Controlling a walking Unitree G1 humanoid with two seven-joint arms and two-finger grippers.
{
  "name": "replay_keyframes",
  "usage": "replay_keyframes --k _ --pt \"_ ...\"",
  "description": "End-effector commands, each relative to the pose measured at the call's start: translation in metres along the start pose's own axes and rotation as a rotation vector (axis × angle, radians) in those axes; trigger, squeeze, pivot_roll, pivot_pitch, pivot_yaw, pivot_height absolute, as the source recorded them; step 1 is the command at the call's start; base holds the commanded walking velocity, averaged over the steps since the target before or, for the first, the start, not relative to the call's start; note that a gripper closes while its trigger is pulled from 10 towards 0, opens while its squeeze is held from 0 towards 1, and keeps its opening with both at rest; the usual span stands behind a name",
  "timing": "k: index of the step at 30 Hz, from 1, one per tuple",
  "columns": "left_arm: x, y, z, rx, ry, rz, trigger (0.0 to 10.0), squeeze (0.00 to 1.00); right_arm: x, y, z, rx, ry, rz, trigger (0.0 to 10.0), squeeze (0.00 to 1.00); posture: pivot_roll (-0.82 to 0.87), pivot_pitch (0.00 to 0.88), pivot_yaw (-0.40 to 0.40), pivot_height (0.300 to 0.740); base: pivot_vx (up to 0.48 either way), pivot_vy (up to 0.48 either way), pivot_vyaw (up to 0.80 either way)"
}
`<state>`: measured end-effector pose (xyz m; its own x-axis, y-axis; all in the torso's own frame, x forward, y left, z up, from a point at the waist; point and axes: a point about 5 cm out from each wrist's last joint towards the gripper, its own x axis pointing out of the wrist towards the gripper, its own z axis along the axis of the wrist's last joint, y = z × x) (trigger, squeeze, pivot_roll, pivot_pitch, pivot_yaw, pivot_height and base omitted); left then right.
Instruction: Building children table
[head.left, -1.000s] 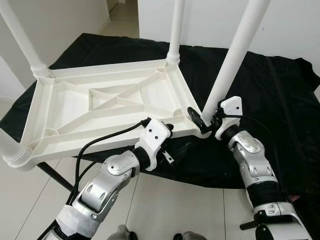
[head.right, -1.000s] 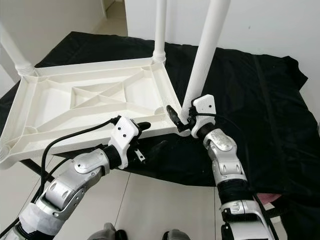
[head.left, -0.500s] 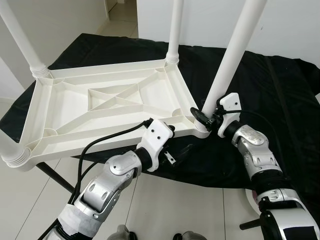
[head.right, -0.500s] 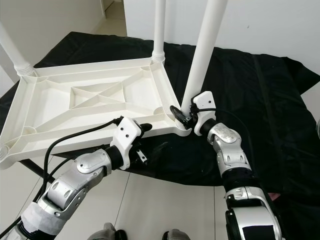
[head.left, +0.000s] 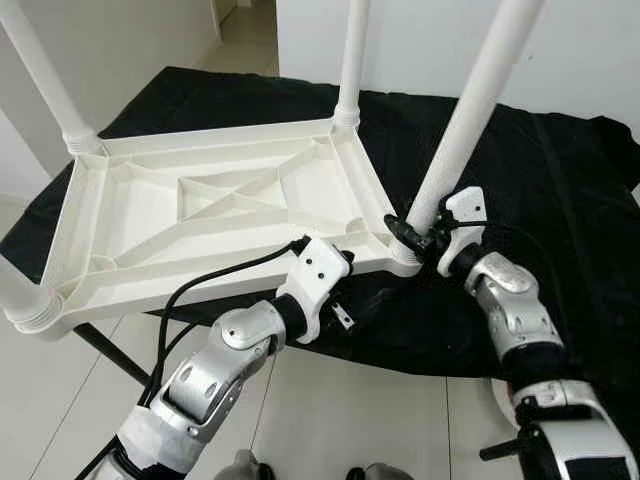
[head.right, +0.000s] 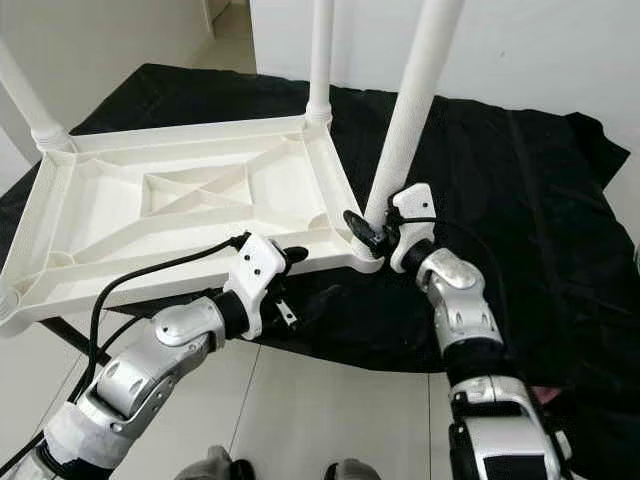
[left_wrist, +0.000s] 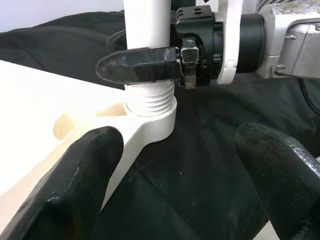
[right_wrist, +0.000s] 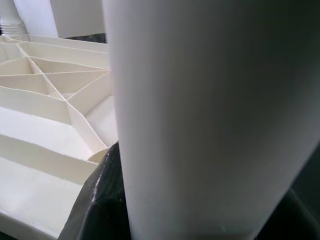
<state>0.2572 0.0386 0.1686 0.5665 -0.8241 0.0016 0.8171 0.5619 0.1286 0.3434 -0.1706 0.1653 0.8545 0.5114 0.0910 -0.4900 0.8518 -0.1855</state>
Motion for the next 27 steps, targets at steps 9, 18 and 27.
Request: replay_keyframes --k 9,18,27 --pt "0.000 0.008 -0.001 0.001 0.012 -0.043 10.0 0.00 -0.012 0.031 -0.012 0.058 0.049 -0.165 10.0 0.00 -0.09 0.078 0.009 0.740 0.000 0.000 0.00" --pt "-0.006 0.015 -0.002 0.007 0.027 -0.043 10.0 0.00 -0.027 0.052 -0.006 0.093 0.050 -0.463 10.0 0.00 -0.10 0.082 0.016 0.740 0.000 0.000 0.00" --pt "-0.010 0.019 -0.003 -0.019 0.023 -0.044 10.0 0.00 -0.033 0.068 -0.005 0.127 0.067 -0.577 10.0 0.00 -0.10 0.085 0.025 0.740 0.000 0.000 0.00"
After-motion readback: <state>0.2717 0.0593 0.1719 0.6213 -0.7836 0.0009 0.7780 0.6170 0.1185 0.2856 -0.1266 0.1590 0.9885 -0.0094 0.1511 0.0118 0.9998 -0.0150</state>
